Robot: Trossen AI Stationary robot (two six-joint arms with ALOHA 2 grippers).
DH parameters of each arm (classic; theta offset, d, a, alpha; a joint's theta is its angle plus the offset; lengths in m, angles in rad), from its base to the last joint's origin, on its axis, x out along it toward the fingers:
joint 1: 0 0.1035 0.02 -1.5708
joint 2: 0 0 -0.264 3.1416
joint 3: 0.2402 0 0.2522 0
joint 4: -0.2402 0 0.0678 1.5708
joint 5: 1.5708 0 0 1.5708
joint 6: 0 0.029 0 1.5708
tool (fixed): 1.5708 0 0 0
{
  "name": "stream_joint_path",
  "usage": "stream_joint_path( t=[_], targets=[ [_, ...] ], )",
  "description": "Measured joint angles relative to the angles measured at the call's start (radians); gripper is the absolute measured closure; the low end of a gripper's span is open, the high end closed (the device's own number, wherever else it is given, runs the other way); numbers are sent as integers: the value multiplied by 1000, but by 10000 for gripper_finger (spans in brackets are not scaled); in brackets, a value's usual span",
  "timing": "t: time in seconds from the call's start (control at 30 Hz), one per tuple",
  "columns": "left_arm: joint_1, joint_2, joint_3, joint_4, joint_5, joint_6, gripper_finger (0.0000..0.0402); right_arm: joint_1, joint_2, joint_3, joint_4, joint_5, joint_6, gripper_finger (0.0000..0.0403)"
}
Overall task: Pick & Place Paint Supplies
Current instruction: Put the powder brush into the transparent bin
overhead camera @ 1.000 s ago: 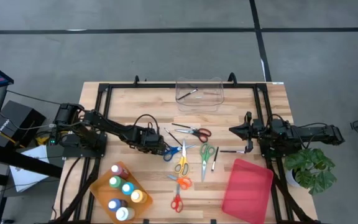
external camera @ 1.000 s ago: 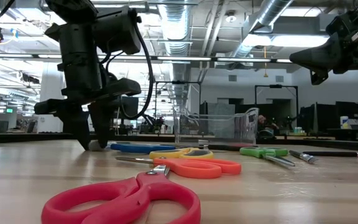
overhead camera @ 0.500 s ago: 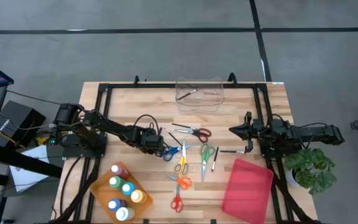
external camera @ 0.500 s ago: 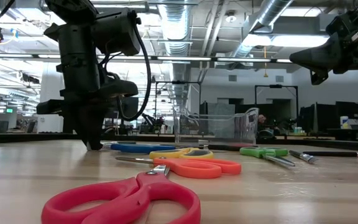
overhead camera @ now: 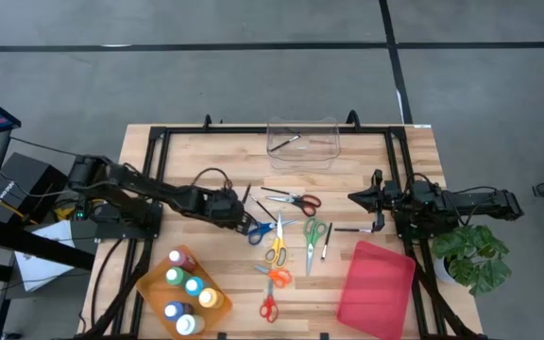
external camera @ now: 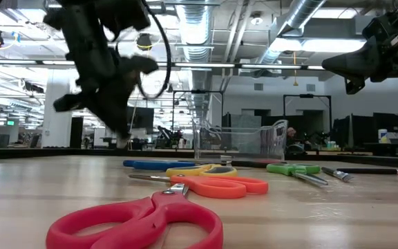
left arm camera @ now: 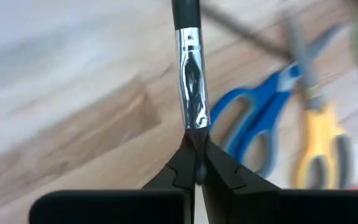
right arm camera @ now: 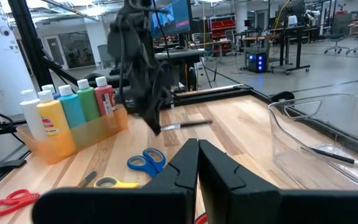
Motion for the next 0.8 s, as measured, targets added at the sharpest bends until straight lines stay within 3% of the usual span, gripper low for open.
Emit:
stream_joint_path(
  t=[0.27, 0.5, 0.8],
  targets=[
    [0, -161, 1, 91, -81, 176, 400, 0, 0, 0, 0, 0, 0, 395],
    [-5, -215, 2, 299, -96, 396, 399, 0, 0, 0, 2, 0, 0, 395],
    [-49, -213, 2, 595, 88, 630, 397, 0, 0, 0, 0, 0, 0, 395]
  ],
)
